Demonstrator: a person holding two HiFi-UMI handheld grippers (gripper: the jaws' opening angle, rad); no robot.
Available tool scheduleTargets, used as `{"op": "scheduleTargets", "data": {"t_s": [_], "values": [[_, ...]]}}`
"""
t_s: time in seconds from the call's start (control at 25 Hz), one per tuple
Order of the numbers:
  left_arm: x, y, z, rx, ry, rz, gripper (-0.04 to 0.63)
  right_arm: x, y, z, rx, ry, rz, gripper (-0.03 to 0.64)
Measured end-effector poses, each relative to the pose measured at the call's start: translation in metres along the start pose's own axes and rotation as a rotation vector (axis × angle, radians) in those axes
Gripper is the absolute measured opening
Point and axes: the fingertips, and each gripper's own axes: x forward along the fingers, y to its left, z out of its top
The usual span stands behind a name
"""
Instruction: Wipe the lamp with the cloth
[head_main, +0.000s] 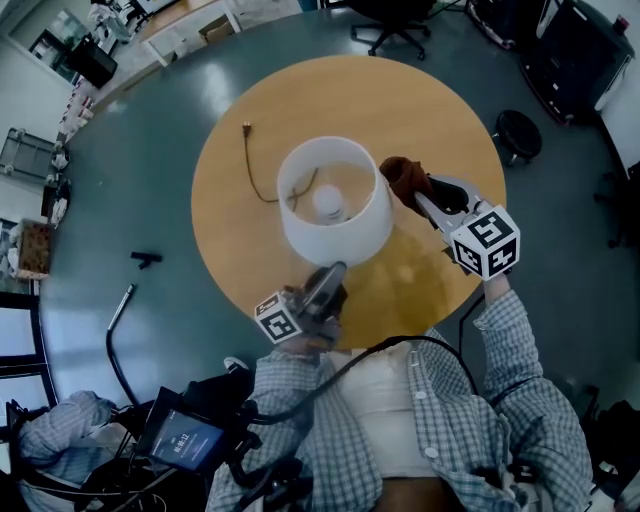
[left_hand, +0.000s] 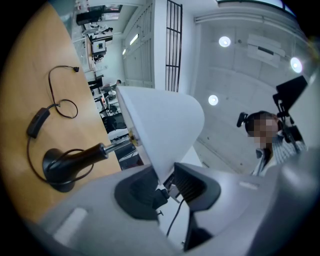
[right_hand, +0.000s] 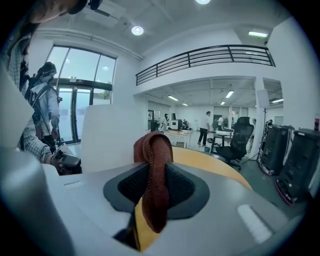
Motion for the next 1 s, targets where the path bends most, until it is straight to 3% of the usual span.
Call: {"op": "scheduleTargets", "data": {"t_s": [0.28, 0.68, 1.0], "values": [[-0.002, -0.001, -0.001, 0.005, 0.008, -0.008, 0.103, -0.004, 0.004, -0.071, 0.121, 0.078, -0.084, 0.101], [-0.003, -0.002, -0.006, 0.035, 0.025, -0.023, 0.100, 0.023, 0.045, -0.215, 0.237, 0.342, -0.121, 0.101], [0.002, -0.005, -0.003, 0.038, 0.034, -0.007, 0.101, 0.038, 0.060, -0.251, 0.216, 0.443, -0.106, 0.113]]}}
